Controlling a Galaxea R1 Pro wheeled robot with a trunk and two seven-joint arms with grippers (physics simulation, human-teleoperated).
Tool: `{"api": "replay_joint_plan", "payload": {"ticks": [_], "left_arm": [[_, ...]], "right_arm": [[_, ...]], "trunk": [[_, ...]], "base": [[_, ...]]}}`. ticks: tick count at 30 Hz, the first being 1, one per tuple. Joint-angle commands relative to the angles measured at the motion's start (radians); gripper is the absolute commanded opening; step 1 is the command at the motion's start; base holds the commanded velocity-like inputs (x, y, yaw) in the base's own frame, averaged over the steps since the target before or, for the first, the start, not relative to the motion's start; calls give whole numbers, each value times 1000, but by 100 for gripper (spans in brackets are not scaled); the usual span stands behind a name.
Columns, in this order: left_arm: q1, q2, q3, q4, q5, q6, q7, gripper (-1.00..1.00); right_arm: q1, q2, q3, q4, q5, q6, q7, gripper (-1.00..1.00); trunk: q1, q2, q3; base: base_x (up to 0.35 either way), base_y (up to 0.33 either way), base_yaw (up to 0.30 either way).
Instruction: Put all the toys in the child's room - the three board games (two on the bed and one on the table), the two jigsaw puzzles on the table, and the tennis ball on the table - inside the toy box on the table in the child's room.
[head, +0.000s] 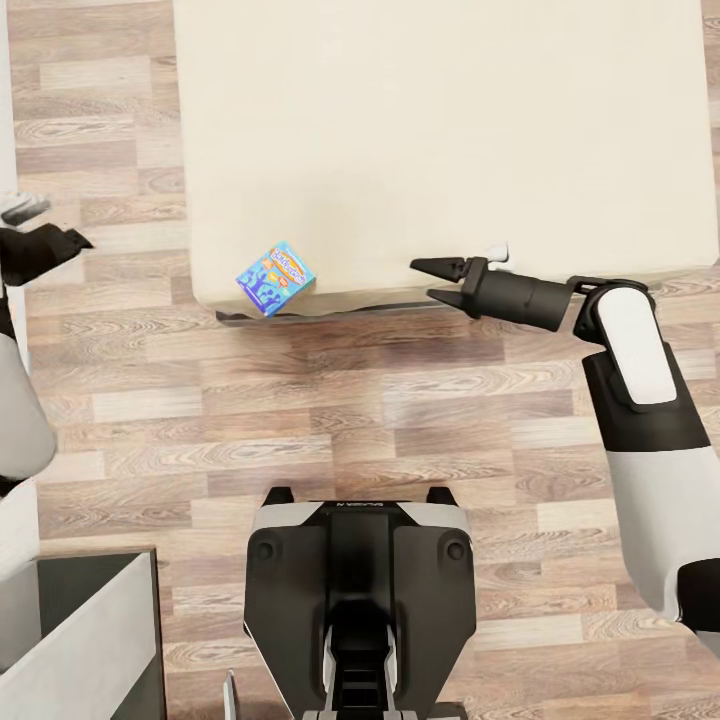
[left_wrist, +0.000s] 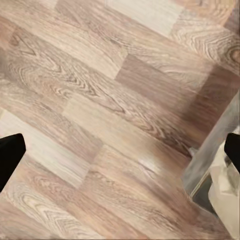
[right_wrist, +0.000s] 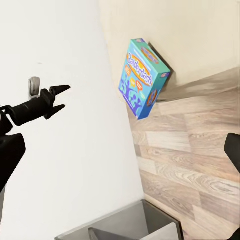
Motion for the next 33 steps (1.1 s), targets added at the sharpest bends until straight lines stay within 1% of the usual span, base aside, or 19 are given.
{"api": "replay_joint_plan", "payload": {"ticks": [1,2,6,7,10,12,14,15,17,18,19,21,22,24,25,26,27,29,33], "left_arm": [[1,21,5,2,15,10,8,100],[4,59,12,9,15,23,7,100],[18,126,18,40,14,36,-9,100],[34,159,20,62,13,39,-27,100],[70,207,22,97,12,42,-72,100],[102,231,22,116,11,42,-113,100],[139,247,21,133,10,40,-161,100],[180,257,21,144,8,38,-209,100],[228,263,20,152,6,34,-252,100],[282,266,18,157,5,25,-285,100],[340,266,17,161,4,0,-306,100],[400,263,14,167,5,-46,-319,100],[458,250,11,175,5,-102,-328,100],[509,226,6,185,4,-159,-334,100],[551,196,1,193,3,-207,-337,100],[568,180,-2,196,2,-225,-338,100],[594,153,-6,202,2,-251,-340,100],[611,132,-8,208,3,-267,-342,100],[632,105,-15,244,2,-289,-344,100]], "right_arm": [[0,-4,1,-1,-1,2,0,100],[1,-16,1,-2,-3,2,1,100],[8,-43,1,-3,-9,2,2,100],[12,-56,2,-4,-14,2,3,100],[21,-72,2,-6,-25,2,3,100],[32,-80,2,-8,-34,2,3,100],[46,-88,1,-9,-42,2,3,100],[62,-99,0,-11,-48,2,3,100],[81,-115,0,-13,-54,2,3,100],[101,-137,1,-21,-61,2,4,100],[123,-160,3,-39,-74,2,4,100],[148,-180,4,-63,-91,2,4,100],[180,-195,4,-86,-108,2,4,100],[219,-204,5,-103,-120,2,4,100],[263,-211,4,-115,-128,2,3,100],[286,-213,4,-119,-131,2,3,100],[330,-215,3,-125,-134,2,3,100],[370,-217,3,-130,-136,2,4,100],[442,-218,5,-135,-137,2,4,100]], "trunk": [[1,-1,-1],[1,-1,-1],[1,-1,-1],[1,-1,-1],[1,-1,-1],[1,-1,-1],[1,-1,-1],[1,-1,-1],[1,-1,-1],[1,-1,-1],[1,-1,-1],[1,-1,-1],[1,-1,-1],[1,-1,-1],[1,-1,-1],[1,-1,-1],[1,-1,-1],[1,-1,-1],[1,-1,-1]], "base": [[0,0,0],[0,0,0],[0,0,0],[0,0,0],[0,0,0],[0,0,0],[0,0,0],[0,0,0],[0,0,0],[0,0,0],[0,0,0],[0,0,0],[0,0,0],[0,0,0],[0,0,0],[0,0,0],[0,0,0],[0,0,0],[0,0,0]]}}
